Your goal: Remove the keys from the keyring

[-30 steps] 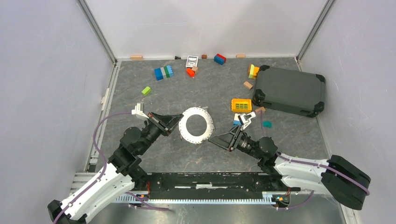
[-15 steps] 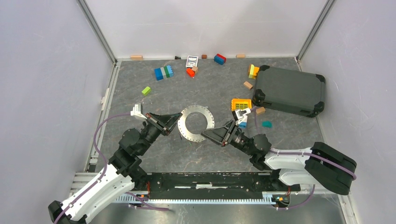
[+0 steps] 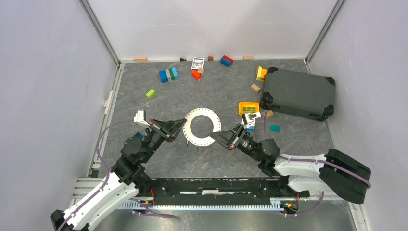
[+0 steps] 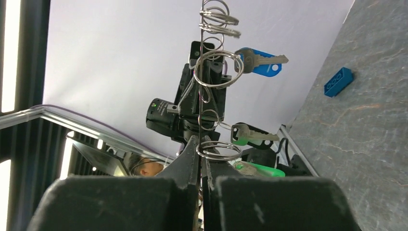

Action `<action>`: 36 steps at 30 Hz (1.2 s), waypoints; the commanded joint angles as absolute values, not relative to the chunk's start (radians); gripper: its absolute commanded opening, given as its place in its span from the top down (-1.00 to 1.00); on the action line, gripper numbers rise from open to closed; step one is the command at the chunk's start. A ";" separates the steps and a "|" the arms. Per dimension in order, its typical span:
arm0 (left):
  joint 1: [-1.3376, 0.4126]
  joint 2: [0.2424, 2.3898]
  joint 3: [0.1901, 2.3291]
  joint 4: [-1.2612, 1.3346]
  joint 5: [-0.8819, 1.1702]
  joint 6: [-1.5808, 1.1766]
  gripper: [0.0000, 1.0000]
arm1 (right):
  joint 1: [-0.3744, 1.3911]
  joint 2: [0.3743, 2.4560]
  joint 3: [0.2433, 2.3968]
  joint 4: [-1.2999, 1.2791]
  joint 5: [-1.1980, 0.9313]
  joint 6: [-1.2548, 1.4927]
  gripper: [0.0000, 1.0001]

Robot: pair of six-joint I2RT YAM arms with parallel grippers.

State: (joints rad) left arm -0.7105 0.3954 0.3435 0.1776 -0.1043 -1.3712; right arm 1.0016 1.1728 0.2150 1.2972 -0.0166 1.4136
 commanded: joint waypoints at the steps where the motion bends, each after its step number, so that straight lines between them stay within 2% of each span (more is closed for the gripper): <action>1: -0.712 0.364 0.333 0.185 -0.128 -1.371 0.95 | 1.006 1.083 0.237 1.219 0.090 1.323 1.00; 3: -0.712 0.351 0.331 0.176 -0.116 -1.350 0.95 | 1.007 1.040 0.244 1.135 0.115 1.281 1.00; 4: -0.712 0.343 0.331 0.169 -0.114 -1.337 0.85 | 1.006 1.017 0.252 1.081 0.125 1.260 1.00; 6: -0.712 0.324 0.333 0.146 -0.115 -1.316 0.55 | 1.006 0.978 0.262 0.999 0.146 1.234 1.00; 9: -0.712 0.284 0.341 0.117 -0.129 -1.273 -0.04 | 1.005 0.916 0.264 0.911 0.173 1.222 1.00; 12: -0.712 0.257 0.371 0.056 -0.147 -1.219 -0.44 | 1.004 0.853 0.274 0.815 0.207 1.200 1.00; 18: -0.712 0.241 0.452 -0.064 -0.125 -1.060 -0.81 | 1.005 0.723 0.295 0.659 0.294 1.147 1.00; 23: -0.712 0.255 0.482 -0.086 -0.057 -0.909 -1.00 | 1.004 0.633 0.325 0.543 0.346 1.156 1.00; 36: -0.714 0.306 0.517 -0.046 0.064 -0.694 -1.00 | 1.003 0.506 0.380 0.389 0.419 1.140 1.00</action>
State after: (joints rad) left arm -0.7147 0.2951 0.4782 -0.0765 0.0029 -0.8089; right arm 1.0058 0.5358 0.3027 0.4133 0.3656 1.1614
